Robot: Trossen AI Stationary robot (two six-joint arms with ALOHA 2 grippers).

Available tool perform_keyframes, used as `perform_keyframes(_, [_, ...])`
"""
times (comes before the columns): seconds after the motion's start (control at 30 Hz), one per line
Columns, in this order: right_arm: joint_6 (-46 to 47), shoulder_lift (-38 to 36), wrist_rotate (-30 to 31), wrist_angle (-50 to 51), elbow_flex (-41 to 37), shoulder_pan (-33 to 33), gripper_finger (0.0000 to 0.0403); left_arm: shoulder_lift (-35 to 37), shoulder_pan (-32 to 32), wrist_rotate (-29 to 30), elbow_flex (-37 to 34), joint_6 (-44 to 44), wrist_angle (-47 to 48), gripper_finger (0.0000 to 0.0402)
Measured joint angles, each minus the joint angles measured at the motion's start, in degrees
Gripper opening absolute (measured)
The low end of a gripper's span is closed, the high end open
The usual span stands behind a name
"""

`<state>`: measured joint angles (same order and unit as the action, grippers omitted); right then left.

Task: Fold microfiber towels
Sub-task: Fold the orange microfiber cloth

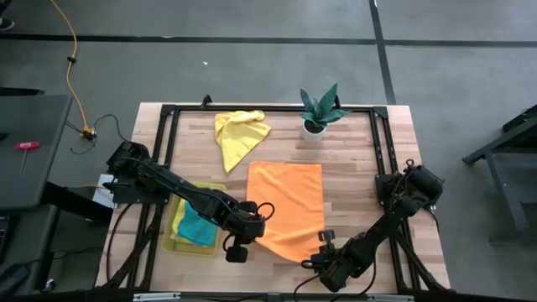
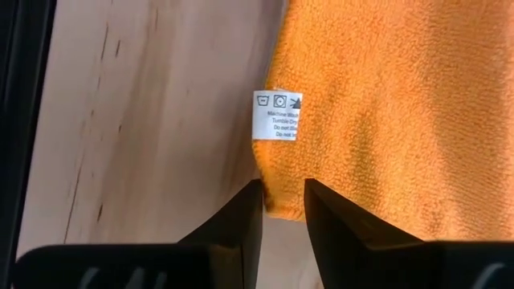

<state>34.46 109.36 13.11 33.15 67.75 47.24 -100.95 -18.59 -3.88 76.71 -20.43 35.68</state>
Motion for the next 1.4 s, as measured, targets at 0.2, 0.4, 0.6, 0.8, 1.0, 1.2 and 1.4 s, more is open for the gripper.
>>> perform_keyframes(0.2, [0.00,0.63,-1.67,-0.33,0.00,0.00,0.0068,0.00,0.02,0.01,0.00,0.00,-0.02,0.0000])
perform_keyframes(0.4, [0.00,0.61,-1.60,-0.37,0.00,0.00,0.0026,0.00,0.02,0.00,0.00,-0.52,-0.02,0.0000])
perform_keyframes(0.6, [0.02,0.59,-1.64,0.15,0.00,0.00,0.0002,0.00,0.02,0.02,0.00,-0.63,0.00,0.0001])
perform_keyframes(0.8, [5.31,-4.28,-1.44,5.38,0.00,0.00,0.0001,0.79,0.54,0.28,0.00,-1.93,1.60,0.0001])
perform_keyframes(1.0, [9.26,-15.73,-0.20,7.78,0.00,-0.08,0.0000,4.56,2.15,-0.25,0.02,-4.21,2.19,0.0001])
perform_keyframes(1.2, [18.28,-26.27,12.81,13.90,0.02,-0.37,0.0000,7.68,2.77,4.45,0.02,-4.57,2.99,0.0001])
perform_keyframes(1.4, [27.81,-31.31,21.42,25.30,0.02,-2.63,0.0000,8.52,5.96,10.56,0.02,-4.48,3.14,0.0001])
